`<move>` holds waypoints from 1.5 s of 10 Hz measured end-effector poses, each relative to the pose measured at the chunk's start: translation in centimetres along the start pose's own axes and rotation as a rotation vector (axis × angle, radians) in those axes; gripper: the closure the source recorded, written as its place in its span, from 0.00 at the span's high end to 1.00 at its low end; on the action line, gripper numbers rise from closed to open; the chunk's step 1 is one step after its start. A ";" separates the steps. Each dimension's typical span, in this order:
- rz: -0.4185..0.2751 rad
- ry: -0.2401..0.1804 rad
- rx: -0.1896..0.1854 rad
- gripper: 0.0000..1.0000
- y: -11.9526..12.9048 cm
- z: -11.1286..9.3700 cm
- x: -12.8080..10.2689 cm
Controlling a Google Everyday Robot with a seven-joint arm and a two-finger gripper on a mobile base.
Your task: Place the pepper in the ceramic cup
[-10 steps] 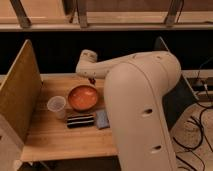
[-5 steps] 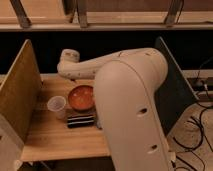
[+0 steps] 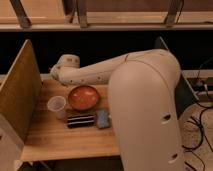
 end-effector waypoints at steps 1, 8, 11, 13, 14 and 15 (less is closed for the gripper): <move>-0.005 -0.025 -0.031 0.00 1.2 -0.4 -0.1; -0.115 -0.079 -0.228 0.00 10.5 0.2 1.2; -0.113 -0.077 -0.225 0.11 10.3 0.2 1.4; -0.115 -0.077 -0.228 0.33 10.5 0.3 1.3; -0.115 -0.078 -0.228 0.41 10.5 0.3 1.3; -0.115 -0.077 -0.228 0.53 10.5 0.3 1.3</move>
